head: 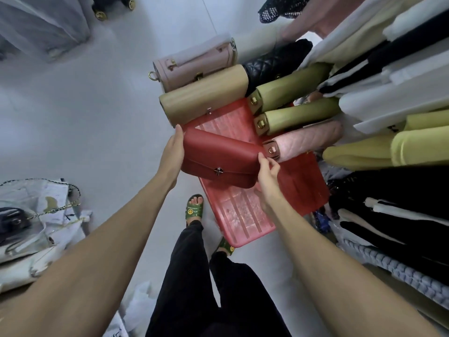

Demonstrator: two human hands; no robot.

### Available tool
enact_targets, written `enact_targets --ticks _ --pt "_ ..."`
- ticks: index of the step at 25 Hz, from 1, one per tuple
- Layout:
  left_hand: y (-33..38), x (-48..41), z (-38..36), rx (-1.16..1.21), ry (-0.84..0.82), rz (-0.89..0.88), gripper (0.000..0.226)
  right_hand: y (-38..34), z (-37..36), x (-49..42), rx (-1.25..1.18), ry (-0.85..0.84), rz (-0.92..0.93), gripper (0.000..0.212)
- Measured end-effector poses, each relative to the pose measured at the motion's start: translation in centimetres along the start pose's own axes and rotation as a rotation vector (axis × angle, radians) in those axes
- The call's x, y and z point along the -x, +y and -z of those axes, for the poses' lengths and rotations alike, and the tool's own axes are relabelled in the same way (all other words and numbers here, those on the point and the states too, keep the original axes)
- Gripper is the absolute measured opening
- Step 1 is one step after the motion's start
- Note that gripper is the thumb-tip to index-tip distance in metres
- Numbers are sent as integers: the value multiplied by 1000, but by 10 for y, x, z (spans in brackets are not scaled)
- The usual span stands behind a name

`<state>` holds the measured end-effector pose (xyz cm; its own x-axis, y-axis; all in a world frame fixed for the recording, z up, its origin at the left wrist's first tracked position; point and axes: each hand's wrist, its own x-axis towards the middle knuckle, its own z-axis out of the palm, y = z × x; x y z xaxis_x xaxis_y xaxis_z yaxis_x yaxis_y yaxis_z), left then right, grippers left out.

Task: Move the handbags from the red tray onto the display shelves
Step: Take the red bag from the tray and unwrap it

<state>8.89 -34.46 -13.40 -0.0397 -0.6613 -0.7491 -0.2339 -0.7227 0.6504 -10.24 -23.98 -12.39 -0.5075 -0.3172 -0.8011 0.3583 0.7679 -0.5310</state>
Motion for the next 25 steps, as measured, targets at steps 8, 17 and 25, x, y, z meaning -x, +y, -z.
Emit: enact_targets --ticks 8,17,25 --pt "43 118 81 168 175 -150 63 -56 -27 93 17 -194 251 63" --pt "69 294 172 369 459 -408 56 -93 -66 224 45 -576 535 78" --pt "74 389 316 516 773 -556 60 -113 -186 381 110 -928 762 61"
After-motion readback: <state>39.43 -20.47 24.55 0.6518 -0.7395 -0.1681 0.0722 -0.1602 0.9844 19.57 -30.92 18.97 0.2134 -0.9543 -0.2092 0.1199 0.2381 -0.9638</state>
